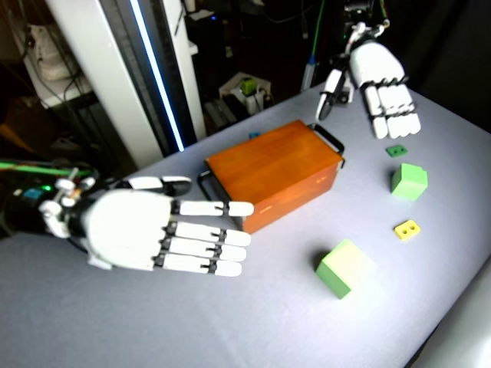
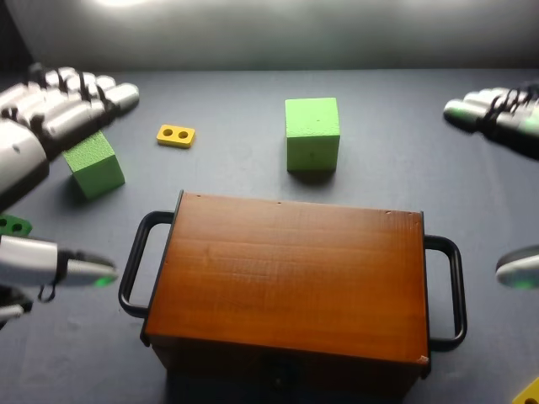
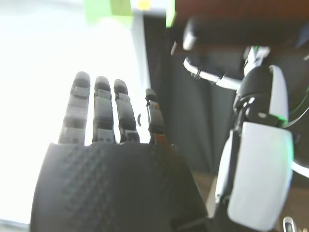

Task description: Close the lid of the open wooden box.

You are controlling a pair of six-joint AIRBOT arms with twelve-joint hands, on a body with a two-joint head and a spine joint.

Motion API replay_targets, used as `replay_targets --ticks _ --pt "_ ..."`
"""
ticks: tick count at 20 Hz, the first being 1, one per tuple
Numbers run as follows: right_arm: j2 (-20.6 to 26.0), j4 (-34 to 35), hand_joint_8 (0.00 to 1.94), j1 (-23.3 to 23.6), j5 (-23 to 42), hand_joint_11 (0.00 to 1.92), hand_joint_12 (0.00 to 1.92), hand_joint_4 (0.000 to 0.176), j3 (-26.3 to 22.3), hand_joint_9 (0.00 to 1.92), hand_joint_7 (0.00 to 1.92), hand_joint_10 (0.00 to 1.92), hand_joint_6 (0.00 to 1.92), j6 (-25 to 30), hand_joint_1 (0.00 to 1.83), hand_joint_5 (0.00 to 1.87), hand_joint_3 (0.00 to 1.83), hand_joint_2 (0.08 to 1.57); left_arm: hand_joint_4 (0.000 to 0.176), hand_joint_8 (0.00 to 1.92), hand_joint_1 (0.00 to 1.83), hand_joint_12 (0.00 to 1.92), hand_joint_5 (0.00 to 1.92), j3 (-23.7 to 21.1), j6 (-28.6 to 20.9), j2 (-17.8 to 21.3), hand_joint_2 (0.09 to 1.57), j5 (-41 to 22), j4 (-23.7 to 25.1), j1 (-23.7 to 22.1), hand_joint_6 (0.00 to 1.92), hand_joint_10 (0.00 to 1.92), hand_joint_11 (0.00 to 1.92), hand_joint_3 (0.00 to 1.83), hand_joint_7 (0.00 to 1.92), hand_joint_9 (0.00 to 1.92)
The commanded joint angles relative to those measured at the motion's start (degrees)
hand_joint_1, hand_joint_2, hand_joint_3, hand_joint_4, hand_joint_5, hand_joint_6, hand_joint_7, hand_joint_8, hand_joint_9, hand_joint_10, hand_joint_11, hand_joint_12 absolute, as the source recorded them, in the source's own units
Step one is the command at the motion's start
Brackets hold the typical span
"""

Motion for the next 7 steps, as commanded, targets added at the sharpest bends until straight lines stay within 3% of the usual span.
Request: replay_targets --ticks 1,2,3,4,5,6,7 --pt "0.17 2.06 0.00 1.09 10.31 0.00 0.00 0.176 0.27 0.00 0.00 0.00 0.00 0.06 0.50 0.00 0.03 0.94 0.012 0.00 0.73 0.00 0.00 0.09 -0.14 -0.38 0.77 -10.55 -0.66 -1.11 0.00 0.00 0.00 0.00 0.00 0.00" --pt "0.26 2.56 0.00 1.65 12.14 0.00 0.00 0.165 0.29 0.00 0.00 0.00 0.00 -0.13 0.54 0.00 0.02 0.94 0.031 0.00 0.86 0.00 0.00 0.05 -0.15 -0.45 0.75 -12.82 -1.00 -1.33 0.00 0.00 0.00 0.00 0.00 0.00" --pt "0.32 2.88 0.00 2.25 13.77 0.00 0.00 0.156 0.28 0.00 0.00 0.00 0.00 -0.17 0.56 0.00 0.02 0.95 0.001 0.00 0.82 0.00 0.00 -0.10 -0.18 -0.44 0.76 -15.16 -1.34 -1.35 0.00 0.00 0.00 0.00 0.00 0.00" --pt "0.40 2.99 0.00 2.69 14.93 0.02 0.01 0.085 0.23 0.00 0.00 0.00 0.00 -0.17 0.58 0.00 0.02 0.96 0.000 0.00 0.76 0.00 0.00 -0.22 -0.37 -0.43 0.80 -16.92 -1.56 -1.35 0.00 0.00 0.00 0.00 0.00 0.00" --pt "0.58 3.11 0.01 3.06 16.19 0.07 0.03 0.061 0.12 0.05 0.08 0.01 0.01 -0.17 0.57 0.06 0.01 0.96 0.000 0.00 0.68 0.00 0.00 -0.25 -0.92 -0.42 0.89 -18.74 -1.64 -1.34 0.00 0.00 0.00 0.03 0.00 0.00" --pt "0.80 3.22 0.01 3.37 17.58 0.08 0.03 0.062 -0.03 0.08 0.11 0.01 0.01 -0.17 0.58 0.07 0.01 0.98 0.000 0.00 0.60 0.00 0.00 -0.17 -1.80 -0.49 0.94 -20.27 -1.65 -1.34 0.00 0.00 0.00 0.05 0.00 0.00" --pt "0.95 3.26 0.01 3.66 18.78 0.05 0.01 0.036 -0.16 0.09 0.13 0.01 0.00 -0.17 0.61 0.07 0.01 1.00 0.000 0.00 0.52 0.00 0.01 -0.10 -2.37 -0.68 1.00 -21.65 -1.71 -1.33 0.00 0.00 0.00 0.03 0.00 0.00"
